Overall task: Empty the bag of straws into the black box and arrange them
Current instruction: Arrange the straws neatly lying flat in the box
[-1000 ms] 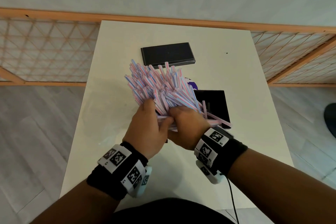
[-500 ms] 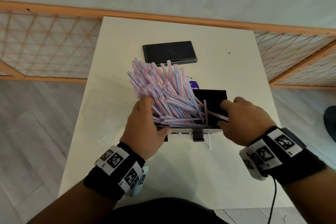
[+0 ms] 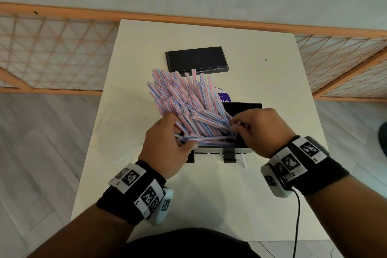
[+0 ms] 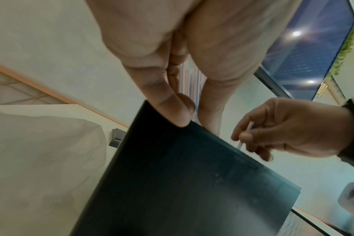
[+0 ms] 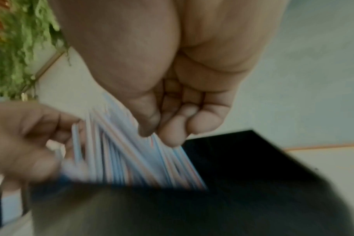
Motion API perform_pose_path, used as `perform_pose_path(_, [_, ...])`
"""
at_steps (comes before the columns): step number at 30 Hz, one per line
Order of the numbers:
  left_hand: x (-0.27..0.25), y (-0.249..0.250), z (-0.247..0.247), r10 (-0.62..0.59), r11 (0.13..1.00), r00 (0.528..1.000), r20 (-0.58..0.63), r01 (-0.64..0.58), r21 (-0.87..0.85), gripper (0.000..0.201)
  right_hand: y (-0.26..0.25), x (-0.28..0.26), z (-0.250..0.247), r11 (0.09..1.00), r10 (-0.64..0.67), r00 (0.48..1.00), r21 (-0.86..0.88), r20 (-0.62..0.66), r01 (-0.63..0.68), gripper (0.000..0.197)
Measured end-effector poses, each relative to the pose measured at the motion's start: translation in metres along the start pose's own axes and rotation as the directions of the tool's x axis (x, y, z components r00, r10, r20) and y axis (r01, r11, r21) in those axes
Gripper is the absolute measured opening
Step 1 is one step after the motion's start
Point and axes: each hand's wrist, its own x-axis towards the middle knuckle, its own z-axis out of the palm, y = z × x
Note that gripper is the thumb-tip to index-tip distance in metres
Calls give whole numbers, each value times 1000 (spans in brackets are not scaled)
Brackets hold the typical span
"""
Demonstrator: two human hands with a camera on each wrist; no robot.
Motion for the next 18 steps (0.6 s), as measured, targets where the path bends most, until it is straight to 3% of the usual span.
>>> perform_pose_path(2, [1,-1,0,-2,1000,1000,0,2,1,43,-2,1,-12,998,-56,993,-9,-105,56,10])
perform_pose_path(5, [2,-1,0,-7,1000,1000,3,7,13,45,-19,-1,-35,988,-154,978,-35,-144,150,20])
perform_pose_path(10, [3,-1,-1,-1,1000,1000,-18,2,30,46,-56,1,-15,943,-323,945,-61,56,326,21])
perform_pose_path(13, [2,-1,-1,21,999,999,-33,-20,26,44,-66,2,13,966,-255,949,84,186,243,20])
perform_pose_path(15, [2,-1,-1,20,999,999,-30,-19,26,43,-57,-4,15,973,-156,980,192,122,131,19])
perform_pose_path(18, [1,-2,-1,11,1000,999,-38,-11,-11,41,-20,-12,4,975,166,986,148,10,-165,25])
